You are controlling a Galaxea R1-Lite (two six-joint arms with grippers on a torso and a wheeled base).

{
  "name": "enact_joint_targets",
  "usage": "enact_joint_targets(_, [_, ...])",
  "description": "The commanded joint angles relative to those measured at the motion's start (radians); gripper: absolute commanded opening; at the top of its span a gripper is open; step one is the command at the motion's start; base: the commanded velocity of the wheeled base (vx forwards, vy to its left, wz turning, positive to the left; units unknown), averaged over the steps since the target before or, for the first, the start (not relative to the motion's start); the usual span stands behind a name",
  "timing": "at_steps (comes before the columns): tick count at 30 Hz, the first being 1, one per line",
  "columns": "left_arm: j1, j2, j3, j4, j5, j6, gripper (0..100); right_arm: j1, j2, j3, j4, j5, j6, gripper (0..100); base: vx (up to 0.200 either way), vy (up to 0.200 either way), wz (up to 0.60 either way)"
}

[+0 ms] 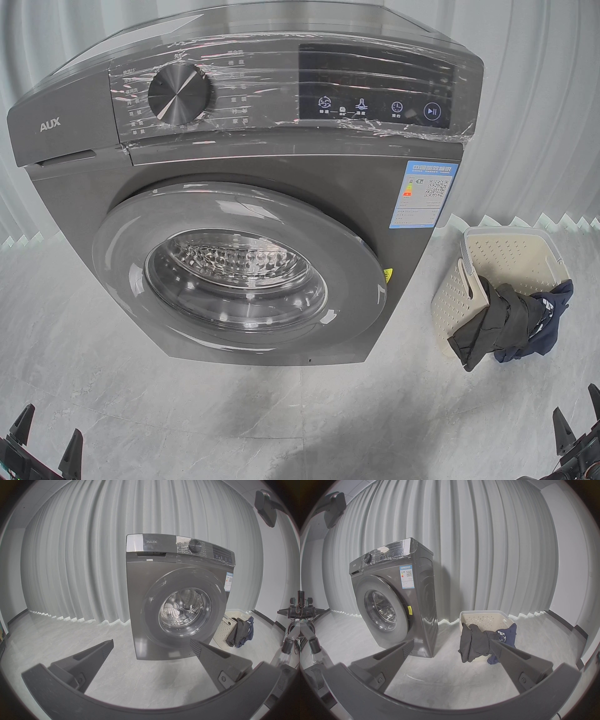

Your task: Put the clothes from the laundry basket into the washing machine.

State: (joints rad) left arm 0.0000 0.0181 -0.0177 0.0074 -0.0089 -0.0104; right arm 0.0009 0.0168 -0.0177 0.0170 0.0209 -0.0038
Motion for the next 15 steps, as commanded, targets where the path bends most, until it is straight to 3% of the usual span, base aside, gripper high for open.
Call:
enact_joint_targets(1, [0.0, -0.018, 0.016, 0.0, 0.0, 0.0, 100, 0.001, -0.014, 0.01, -0.002, 0.001, -0.001, 100, 0.0, 0.0, 0.0])
enact_joint_targets(4, [0.0, -0.018, 0.016, 0.0, -0.003, -0.003, 100, 0.001, -0.014, 0.01, 0.0, 0.001, -0.001, 100, 0.0, 0.0, 0.0])
enact_joint_targets(15, [0.0, -0.018, 0.016, 0.0, -0.003, -0.003, 100, 0.001, -0.014, 0.01, 0.0, 0.001, -0.001, 100, 0.0, 0.2, 0.0])
